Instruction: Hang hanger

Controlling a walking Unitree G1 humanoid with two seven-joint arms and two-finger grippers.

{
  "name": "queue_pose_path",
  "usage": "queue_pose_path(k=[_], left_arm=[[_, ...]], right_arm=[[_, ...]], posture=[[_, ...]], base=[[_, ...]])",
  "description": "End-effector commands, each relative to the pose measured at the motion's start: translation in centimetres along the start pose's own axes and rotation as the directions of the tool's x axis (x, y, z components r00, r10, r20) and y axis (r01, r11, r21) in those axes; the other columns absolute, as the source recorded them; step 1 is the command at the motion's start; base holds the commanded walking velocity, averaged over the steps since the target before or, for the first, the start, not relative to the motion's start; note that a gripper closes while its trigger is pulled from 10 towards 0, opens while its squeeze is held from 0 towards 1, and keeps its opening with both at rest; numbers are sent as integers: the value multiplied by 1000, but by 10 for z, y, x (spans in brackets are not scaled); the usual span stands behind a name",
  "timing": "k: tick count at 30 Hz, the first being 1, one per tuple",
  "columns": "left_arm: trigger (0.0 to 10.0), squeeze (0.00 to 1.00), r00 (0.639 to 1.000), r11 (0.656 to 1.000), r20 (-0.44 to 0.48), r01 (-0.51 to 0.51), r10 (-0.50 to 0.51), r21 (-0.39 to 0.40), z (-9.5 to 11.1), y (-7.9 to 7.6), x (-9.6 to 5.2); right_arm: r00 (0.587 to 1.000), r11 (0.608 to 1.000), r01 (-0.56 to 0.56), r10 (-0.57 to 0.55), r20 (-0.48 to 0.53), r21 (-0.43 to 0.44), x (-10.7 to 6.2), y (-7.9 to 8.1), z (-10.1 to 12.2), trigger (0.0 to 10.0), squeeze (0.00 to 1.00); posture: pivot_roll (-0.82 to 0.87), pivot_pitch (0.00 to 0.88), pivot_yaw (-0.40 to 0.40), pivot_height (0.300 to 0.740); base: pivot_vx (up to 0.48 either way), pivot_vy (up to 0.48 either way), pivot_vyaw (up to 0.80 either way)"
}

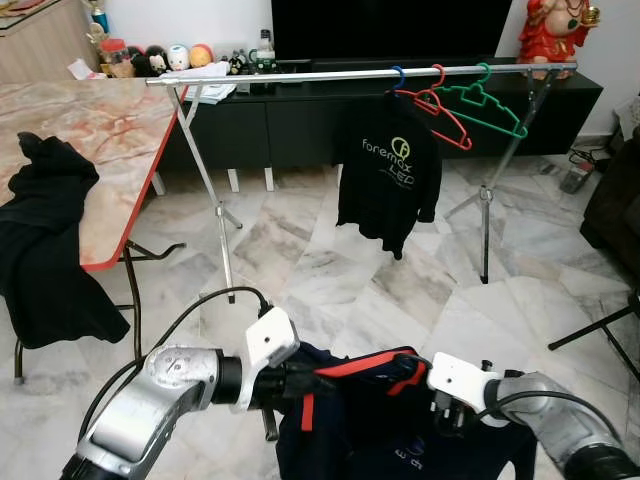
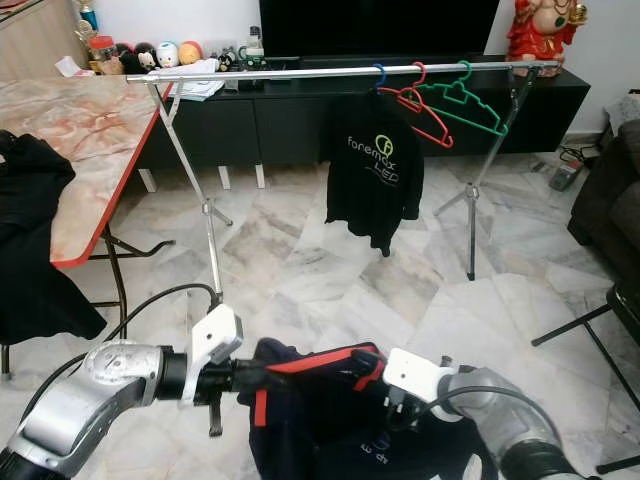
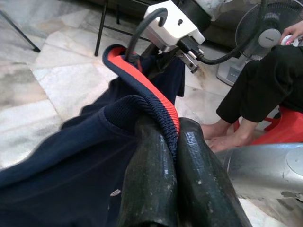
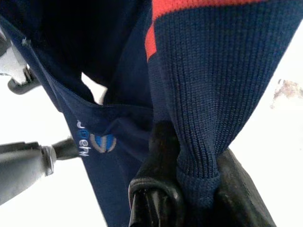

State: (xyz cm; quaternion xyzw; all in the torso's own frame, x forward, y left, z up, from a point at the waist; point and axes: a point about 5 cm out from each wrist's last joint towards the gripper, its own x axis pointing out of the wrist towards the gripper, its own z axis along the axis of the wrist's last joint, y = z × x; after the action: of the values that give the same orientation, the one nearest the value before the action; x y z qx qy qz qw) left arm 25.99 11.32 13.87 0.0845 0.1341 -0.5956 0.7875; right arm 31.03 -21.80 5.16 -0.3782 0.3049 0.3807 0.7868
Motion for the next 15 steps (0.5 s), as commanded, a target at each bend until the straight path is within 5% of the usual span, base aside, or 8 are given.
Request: queue_pose_path(k=[1,5,6,8,9,15], left_arm=[[10000,0,1000,999,-1,30,-30,13,3,-8,5],[10000,0,997,997,11,74,-74,17,5,-17,12],[10000,349,993,993,24,117,-117,16,8,-23,14],[10000,349,991,991,27,129,-130,18,9,-25,15],[10000,1000,988,989,35,149,-150,16,11,-28,14],[10000,1000,987,987,21,157,-157,17,12,-30,15]], right_arm=[[998,994,31,-38,57,105,2,-2,6,0,0],[992,988,5,-25,127,154,8,2,20,0,0],[989,987,1,-25,145,163,11,2,25,0,0],[989,987,1,-25,146,163,11,2,26,0,0],[989,988,4,-27,145,157,12,2,28,0,0],[987,986,38,-63,147,163,15,-3,35,0,0]], posture=[[22,107,20,740],[24,107,19,740],[24,107,19,740],[26,107,19,740],[27,107,18,740],[34,103,18,740]], base=[[0,0,0],[0,0,0],[0,0,0],[0,0,0],[0,0,0],[0,0,0]])
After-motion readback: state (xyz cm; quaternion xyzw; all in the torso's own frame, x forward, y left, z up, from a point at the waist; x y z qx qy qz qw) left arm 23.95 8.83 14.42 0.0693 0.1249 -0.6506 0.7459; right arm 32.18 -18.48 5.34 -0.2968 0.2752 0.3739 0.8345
